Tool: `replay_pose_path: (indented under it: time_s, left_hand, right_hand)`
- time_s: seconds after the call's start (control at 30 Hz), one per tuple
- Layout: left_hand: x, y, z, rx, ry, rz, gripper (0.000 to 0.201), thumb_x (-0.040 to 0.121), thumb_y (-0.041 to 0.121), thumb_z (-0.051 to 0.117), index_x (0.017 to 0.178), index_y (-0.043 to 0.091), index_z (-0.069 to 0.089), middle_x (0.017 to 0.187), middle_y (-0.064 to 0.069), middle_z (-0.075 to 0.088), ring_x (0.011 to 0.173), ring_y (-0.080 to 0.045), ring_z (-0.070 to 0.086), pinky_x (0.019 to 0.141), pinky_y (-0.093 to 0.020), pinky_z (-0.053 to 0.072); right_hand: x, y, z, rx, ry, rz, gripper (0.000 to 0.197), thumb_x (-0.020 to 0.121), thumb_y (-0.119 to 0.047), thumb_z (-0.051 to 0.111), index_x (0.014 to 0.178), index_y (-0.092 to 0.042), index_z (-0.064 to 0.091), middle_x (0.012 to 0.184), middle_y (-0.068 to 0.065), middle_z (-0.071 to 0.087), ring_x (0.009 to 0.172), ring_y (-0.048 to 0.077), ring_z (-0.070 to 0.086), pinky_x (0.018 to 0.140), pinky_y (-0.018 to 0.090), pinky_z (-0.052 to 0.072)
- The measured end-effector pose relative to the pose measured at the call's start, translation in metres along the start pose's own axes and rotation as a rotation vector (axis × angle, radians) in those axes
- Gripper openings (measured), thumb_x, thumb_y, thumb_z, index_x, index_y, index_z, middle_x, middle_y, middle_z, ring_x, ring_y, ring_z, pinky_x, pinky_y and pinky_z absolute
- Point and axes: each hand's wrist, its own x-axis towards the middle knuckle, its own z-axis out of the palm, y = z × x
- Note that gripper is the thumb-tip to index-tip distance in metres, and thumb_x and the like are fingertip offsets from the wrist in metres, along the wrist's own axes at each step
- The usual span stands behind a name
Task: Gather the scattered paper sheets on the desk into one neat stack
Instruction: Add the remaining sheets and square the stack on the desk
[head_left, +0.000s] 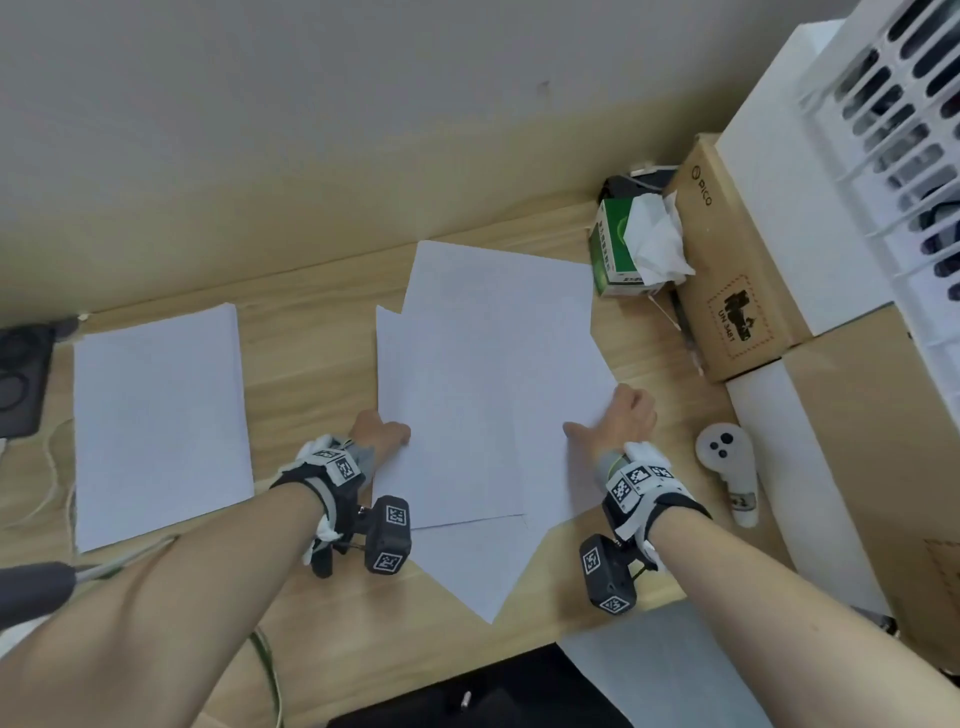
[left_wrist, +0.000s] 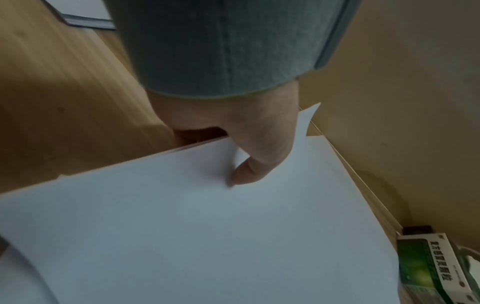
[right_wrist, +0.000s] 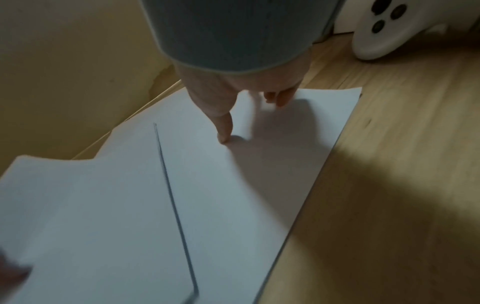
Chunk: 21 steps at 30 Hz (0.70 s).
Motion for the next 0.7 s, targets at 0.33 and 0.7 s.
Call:
replay_pose_path:
  time_s: [0.33, 0.7]
  left_hand:
    - [-0.007, -0.02, -0.003, 0.111, 0.041, -0.01, 0.011, 0.078, -0.003, 0.06, 0.084, 0.0, 0.051, 0.078, -0.009, 0.05, 0.083, -0.027, 0.051, 0.071, -0.03, 0.04]
    - [0.0, -0.031, -0.027, 0.128, 0.015, 0.017, 0.033, 0.088, -0.005, 0.053, 0.06, 0.009, 0.043, 0.067, -0.006, 0.044, 0.077, -0.025, 0.051, 0.071, -0.03, 0.037]
  right_hand:
    - [0.017, -0.001, -0.009, -0.073, -0.078, 0.17, 0.03, 0.077, -0.036, 0.054, 0.098, -0.013, 0.057, 0.102, 0.011, 0.059, 0.108, 0.033, 0.046, 0.085, 0.042, 0.044]
    - [0.002, 0.004, -0.035, 0.305, 0.012, 0.254, 0.044, 0.09, -0.004, 0.043, 0.051, -0.019, 0.03, 0.053, 0.002, 0.026, 0.053, 0.018, 0.025, 0.048, 0.027, 0.014]
